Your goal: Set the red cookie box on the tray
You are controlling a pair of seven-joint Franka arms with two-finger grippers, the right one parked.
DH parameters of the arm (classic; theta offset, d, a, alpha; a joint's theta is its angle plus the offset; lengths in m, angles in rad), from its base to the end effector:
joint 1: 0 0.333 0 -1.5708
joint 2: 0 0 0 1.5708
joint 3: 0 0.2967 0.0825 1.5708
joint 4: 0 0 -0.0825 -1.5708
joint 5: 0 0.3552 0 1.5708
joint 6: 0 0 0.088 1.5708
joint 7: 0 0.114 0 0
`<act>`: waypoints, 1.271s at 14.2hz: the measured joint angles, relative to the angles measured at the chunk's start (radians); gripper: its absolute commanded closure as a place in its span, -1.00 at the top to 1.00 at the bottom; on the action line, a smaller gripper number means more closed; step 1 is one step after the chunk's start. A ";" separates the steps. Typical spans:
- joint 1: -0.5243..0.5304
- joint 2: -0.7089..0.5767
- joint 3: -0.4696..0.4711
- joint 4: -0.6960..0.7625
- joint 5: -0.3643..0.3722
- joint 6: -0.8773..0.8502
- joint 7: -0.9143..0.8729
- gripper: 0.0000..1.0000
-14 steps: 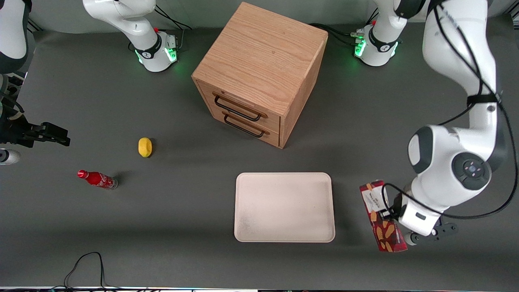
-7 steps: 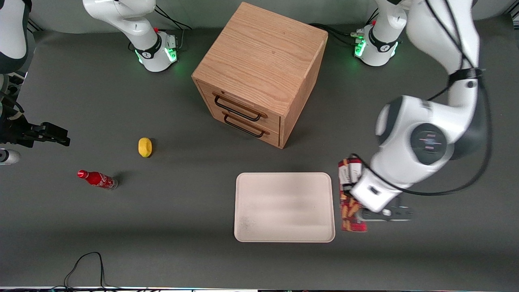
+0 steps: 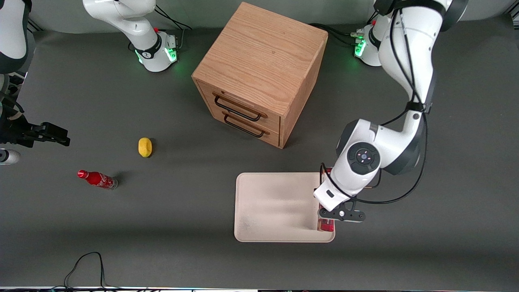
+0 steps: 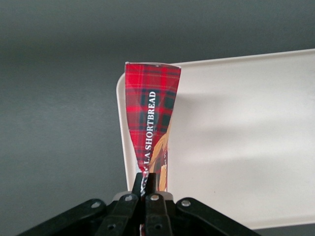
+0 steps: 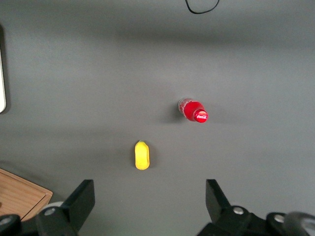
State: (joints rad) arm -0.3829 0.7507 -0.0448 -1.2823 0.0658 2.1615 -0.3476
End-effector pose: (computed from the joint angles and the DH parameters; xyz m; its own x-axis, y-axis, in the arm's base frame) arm 0.6590 -0.2884 0.3077 0.9867 -0.0971 0.1306 -0.1002 -0.9948 0.0171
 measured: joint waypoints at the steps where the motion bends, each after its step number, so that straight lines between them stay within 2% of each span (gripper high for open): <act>1: -0.001 0.010 0.000 -0.002 0.000 0.018 -0.003 -1.00; 9: -0.006 0.067 0.003 -0.007 0.000 0.111 -0.055 -1.00; 10: -0.006 0.077 0.004 -0.007 0.000 0.121 -0.064 0.24; 11: -0.006 0.083 0.005 -0.007 0.000 0.128 -0.068 0.98; 15: -0.006 0.078 0.007 0.000 0.002 0.135 -0.069 1.00; 18: 0.006 0.002 0.015 0.000 -0.005 0.087 -0.076 1.00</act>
State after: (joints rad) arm -0.3770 0.7522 -0.0300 -1.2823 0.0612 2.2484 -0.4233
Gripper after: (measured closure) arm 0.300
